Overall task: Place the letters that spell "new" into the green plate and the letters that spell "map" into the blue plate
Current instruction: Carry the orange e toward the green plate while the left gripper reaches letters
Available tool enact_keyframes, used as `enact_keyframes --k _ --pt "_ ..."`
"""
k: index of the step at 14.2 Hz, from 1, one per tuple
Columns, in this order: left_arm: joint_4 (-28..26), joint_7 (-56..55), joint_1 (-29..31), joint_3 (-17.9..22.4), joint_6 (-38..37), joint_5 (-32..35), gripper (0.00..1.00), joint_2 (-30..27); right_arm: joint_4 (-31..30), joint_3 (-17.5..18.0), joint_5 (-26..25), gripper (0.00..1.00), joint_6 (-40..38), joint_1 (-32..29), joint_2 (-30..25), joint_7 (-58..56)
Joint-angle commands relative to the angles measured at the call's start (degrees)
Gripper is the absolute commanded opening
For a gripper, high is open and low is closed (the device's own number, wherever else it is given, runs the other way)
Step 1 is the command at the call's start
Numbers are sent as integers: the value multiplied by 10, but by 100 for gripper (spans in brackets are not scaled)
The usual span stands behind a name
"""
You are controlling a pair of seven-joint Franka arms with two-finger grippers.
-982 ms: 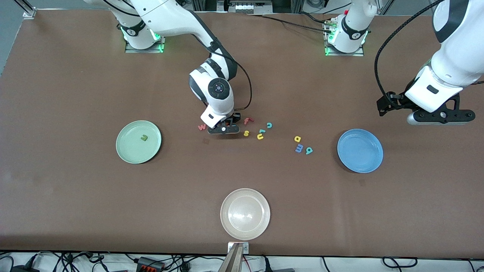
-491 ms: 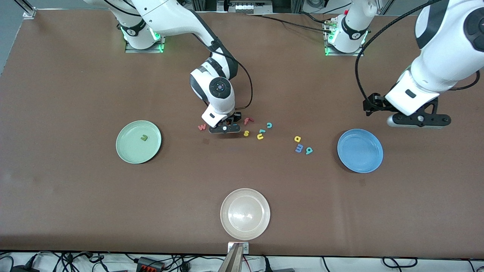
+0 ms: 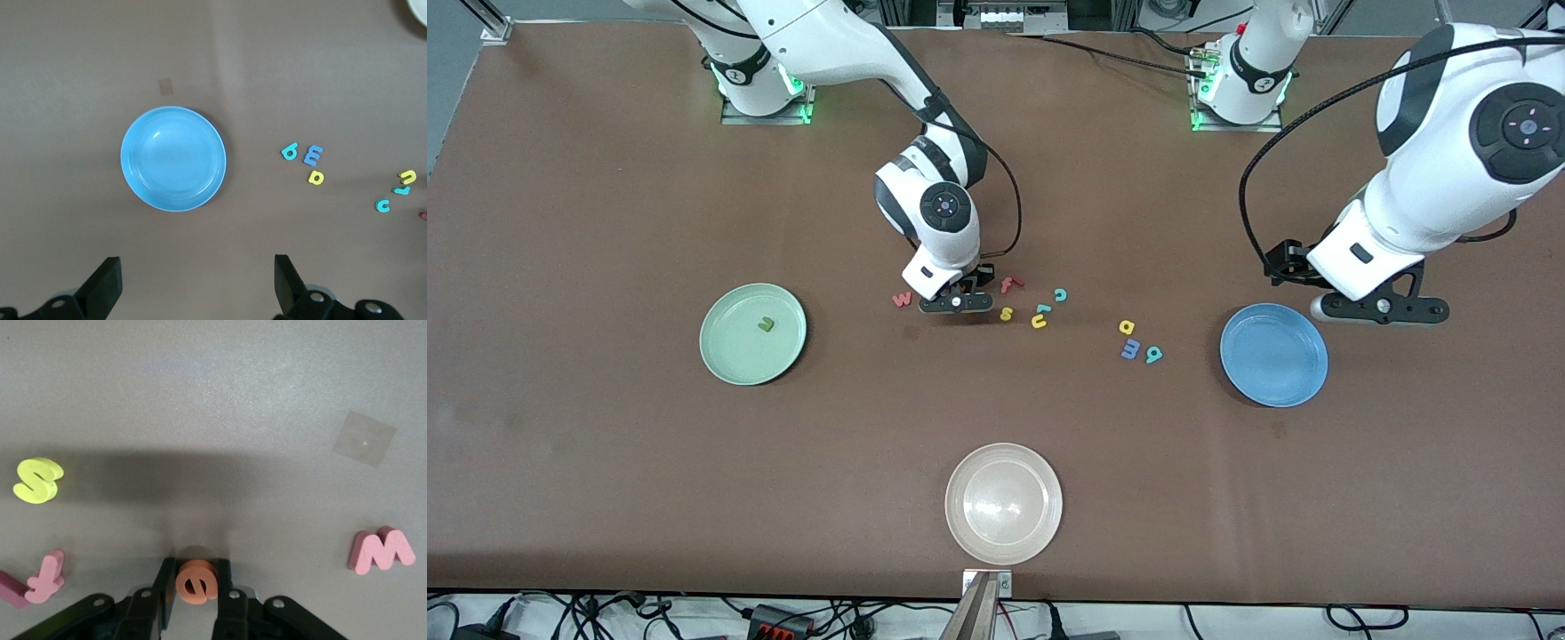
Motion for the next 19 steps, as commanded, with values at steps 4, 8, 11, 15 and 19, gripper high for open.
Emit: enact_keyframes --k 4,8,11,15,19 --pt "40 21 5 8 -16 -11 100 1 10 0 9 9 -11 3 3 -10" --pt "40 20 16 8 -12 -30 100 1 36 -6 3 9 -96 -8 -36 -15" --pt "41 20 17 8 -12 -31 100 2 34 -19 1 9 -174 -60 -75 -70" --pt "38 22 3 0 -12 -31 100 11 29 -45 -1 9 -240 -179 -106 -238" --pt "40 23 -20 -4 20 -30 100 76 22 -46 -1 9 -263 -268 -115 -338"
